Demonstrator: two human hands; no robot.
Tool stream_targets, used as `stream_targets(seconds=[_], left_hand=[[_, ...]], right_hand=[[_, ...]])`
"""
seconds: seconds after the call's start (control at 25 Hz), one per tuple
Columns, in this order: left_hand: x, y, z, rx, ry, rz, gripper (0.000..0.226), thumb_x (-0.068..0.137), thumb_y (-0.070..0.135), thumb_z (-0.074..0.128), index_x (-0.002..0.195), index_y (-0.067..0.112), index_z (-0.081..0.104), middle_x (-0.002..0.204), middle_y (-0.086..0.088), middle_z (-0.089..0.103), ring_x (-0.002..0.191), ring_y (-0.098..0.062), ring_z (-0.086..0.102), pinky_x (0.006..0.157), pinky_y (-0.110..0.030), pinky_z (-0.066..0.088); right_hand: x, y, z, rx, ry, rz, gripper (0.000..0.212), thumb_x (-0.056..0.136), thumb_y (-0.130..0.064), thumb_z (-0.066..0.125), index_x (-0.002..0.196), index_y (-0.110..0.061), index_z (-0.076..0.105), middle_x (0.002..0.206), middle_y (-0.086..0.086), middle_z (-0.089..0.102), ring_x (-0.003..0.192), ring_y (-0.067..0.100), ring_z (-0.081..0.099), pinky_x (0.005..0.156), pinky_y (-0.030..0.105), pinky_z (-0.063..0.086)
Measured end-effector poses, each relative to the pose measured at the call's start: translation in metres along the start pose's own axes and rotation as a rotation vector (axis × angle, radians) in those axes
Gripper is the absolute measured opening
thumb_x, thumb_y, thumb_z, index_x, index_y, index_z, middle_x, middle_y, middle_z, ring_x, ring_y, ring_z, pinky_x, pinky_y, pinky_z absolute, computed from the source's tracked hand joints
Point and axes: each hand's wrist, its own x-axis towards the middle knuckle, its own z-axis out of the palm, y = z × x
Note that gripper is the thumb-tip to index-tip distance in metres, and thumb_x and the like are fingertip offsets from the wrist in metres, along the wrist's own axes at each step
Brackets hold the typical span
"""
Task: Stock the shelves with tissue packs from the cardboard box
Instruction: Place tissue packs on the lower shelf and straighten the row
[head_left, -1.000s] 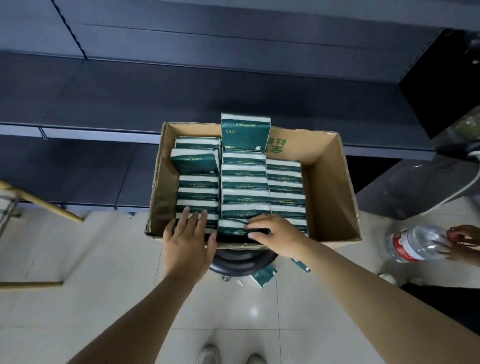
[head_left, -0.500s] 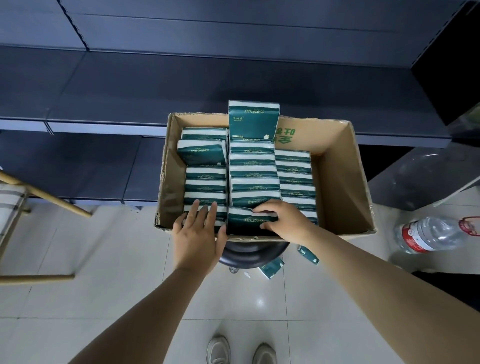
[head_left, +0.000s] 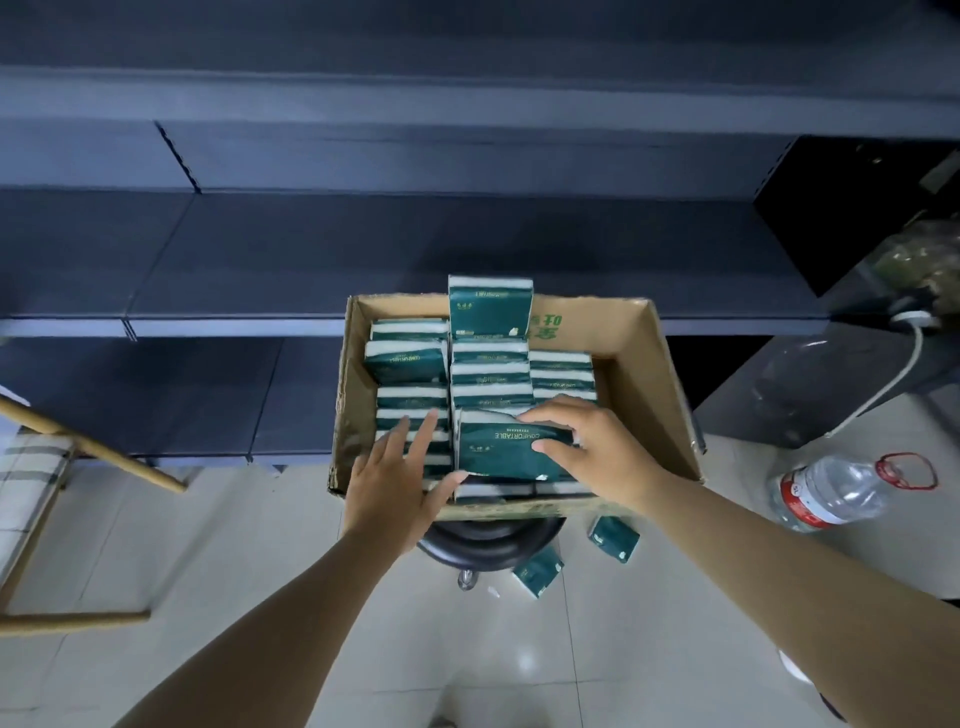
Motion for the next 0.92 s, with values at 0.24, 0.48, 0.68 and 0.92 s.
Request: stream_targets(seconds=[0.24,0.48,0.68,0.92], left_hand=[[0.044,0.034,-0.128,-0.070,0.244,0.155,0.102,0.065,0.086,0.018,0.151,0.031,0.012,0.152,-0.003,0.029,0.140,-0.021,0.025,0.112,-0.040,0.027],[0.086,0.101,-0.282,-0.055,0.524,0.298,0.096,0.071,0.081,0.020,0.151,0.027,0.015,0.152,-0.007,0.030,0.140,-0.023,0.025,0.110,-0.040,0.025],[0.137,0.165,-0.393,-0.040,0.792,0.414,0.084,0.081,0.070,0.032,0.146,0.017,0.035,0.141,-0.019,0.044,0.130,-0.035,0.041,0.102,-0.049,0.036],[0.220,0.230,-0.466,-0.006,0.953,0.374,0.082,0.082,0.069,0.030,0.146,0.018,0.034,0.141,-0.019,0.043,0.129,-0.034,0.041,0.102,-0.049,0.035]], right_hand=[[0.001,-0.081,-0.113,-0.212,0.187,-0.224,0.027,0.091,-0.025,0.057,0.117,-0.023,0.062,0.106,-0.018,0.056,0.102,0.001,0.051,0.091,0.023,0.041],[0.008,-0.180,-0.250,-0.358,0.395,-0.404,0.028,0.091,-0.018,0.053,0.117,-0.014,0.061,0.102,-0.007,0.058,0.095,0.009,0.053,0.081,0.007,0.034],[0.024,-0.228,-0.358,-0.360,0.562,-0.478,0.028,0.094,-0.013,0.053,0.120,-0.020,0.059,0.104,-0.011,0.056,0.099,0.007,0.050,0.081,0.012,0.035],[0.085,-0.230,-0.463,-0.343,0.655,-0.540,0.026,0.094,-0.013,0.052,0.119,-0.018,0.059,0.104,-0.012,0.054,0.092,-0.003,0.045,0.077,0.004,0.030]])
